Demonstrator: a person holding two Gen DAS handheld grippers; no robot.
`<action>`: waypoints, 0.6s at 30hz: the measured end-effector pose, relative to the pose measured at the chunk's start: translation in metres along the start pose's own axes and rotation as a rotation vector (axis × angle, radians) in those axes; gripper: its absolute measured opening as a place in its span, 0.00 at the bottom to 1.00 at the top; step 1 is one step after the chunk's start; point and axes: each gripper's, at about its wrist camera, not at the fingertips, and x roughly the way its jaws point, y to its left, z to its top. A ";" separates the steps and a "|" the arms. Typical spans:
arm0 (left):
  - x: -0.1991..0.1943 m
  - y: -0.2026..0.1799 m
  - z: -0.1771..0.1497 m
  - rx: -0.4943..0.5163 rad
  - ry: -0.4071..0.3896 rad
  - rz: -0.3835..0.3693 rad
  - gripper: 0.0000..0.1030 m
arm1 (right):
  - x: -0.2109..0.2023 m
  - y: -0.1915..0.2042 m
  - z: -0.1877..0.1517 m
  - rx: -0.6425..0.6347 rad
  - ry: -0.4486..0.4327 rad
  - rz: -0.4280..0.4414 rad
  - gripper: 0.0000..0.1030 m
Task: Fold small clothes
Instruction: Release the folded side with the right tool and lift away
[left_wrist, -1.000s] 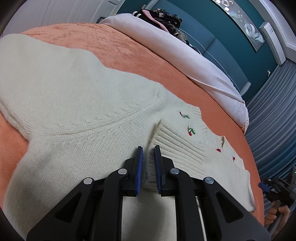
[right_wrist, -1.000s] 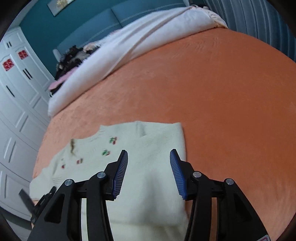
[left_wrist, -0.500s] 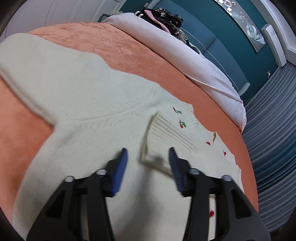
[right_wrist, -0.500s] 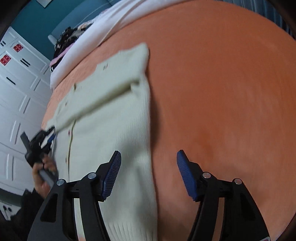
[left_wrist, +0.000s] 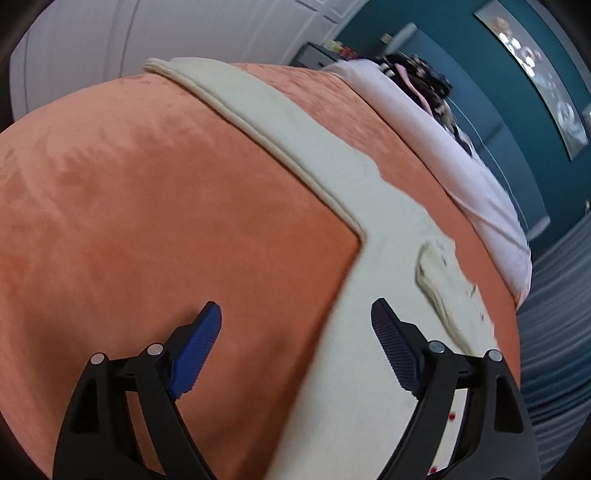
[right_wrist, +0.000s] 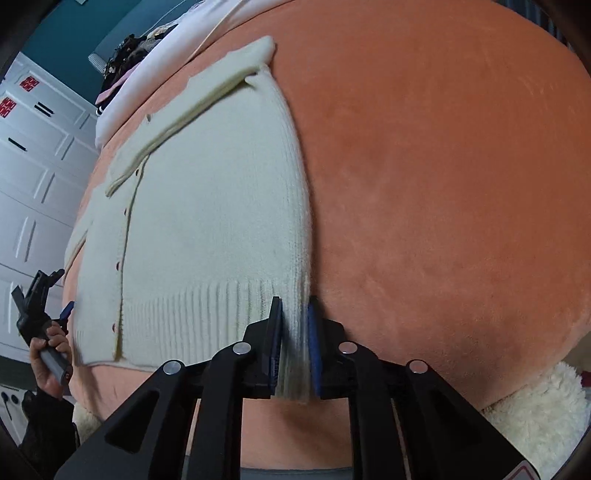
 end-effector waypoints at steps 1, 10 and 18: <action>0.004 0.010 0.021 -0.054 -0.019 0.010 0.82 | -0.008 0.008 0.004 -0.008 -0.035 -0.015 0.25; 0.065 0.098 0.180 -0.467 -0.155 0.084 0.85 | -0.028 0.067 0.026 -0.048 -0.104 -0.027 0.49; 0.087 0.063 0.234 -0.329 -0.157 0.158 0.11 | 0.003 0.123 0.030 -0.138 -0.068 -0.076 0.53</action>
